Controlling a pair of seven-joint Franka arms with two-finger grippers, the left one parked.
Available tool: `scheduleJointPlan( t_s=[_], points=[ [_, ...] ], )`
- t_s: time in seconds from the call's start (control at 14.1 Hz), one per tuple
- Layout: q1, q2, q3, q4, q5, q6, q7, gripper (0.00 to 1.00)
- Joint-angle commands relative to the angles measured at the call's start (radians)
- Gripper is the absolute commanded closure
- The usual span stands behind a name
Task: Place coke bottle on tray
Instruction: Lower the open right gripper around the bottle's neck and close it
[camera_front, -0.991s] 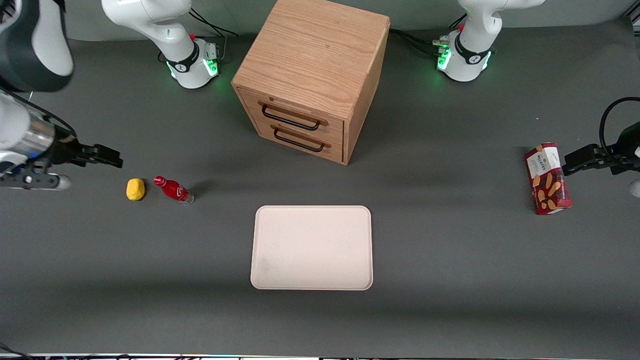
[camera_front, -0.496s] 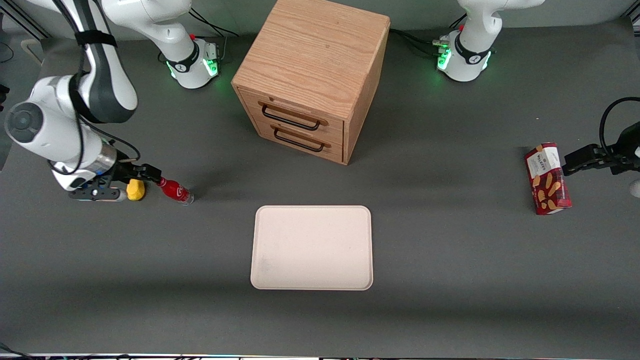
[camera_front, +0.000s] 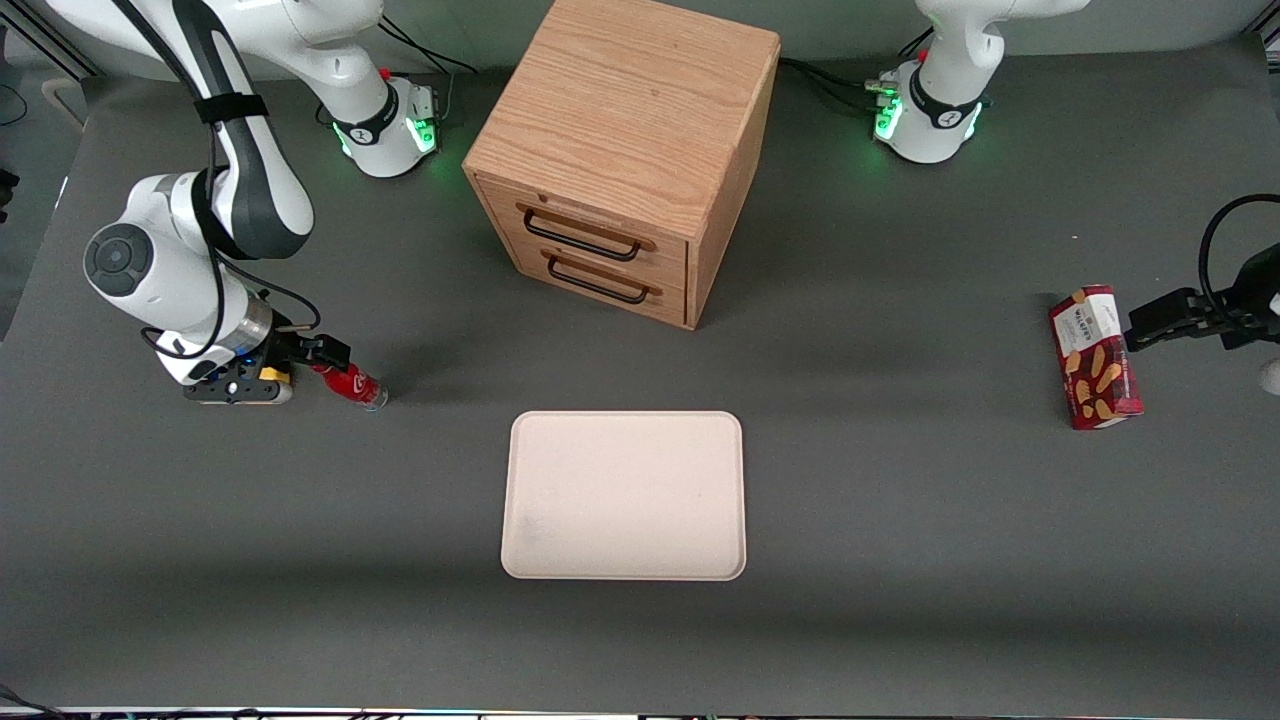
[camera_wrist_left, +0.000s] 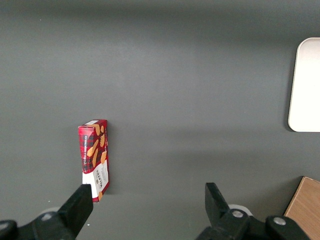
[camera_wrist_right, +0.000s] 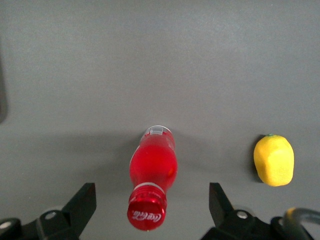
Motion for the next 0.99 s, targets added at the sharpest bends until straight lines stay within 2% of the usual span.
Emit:
scheduleJointPlan(
  t_s=[0.0, 0.35, 0.42, 0.57, 0.78, 0.92],
  points=[
    [0.005, 0.006, -0.002, -0.023, 0.001, 0.050, 0.018, 0.01],
    [0.005, 0.009, 0.000, -0.031, 0.003, 0.049, 0.017, 0.09],
    [0.003, 0.009, 0.000, -0.033, 0.003, 0.050, 0.012, 0.16],
    [0.003, 0.011, 0.000, -0.033, 0.003, 0.050, 0.011, 0.43],
    [0.003, 0.009, -0.002, -0.031, 0.004, 0.049, 0.011, 1.00],
    [0.003, 0.008, -0.002, -0.030, 0.006, 0.049, 0.011, 1.00]
  ],
)
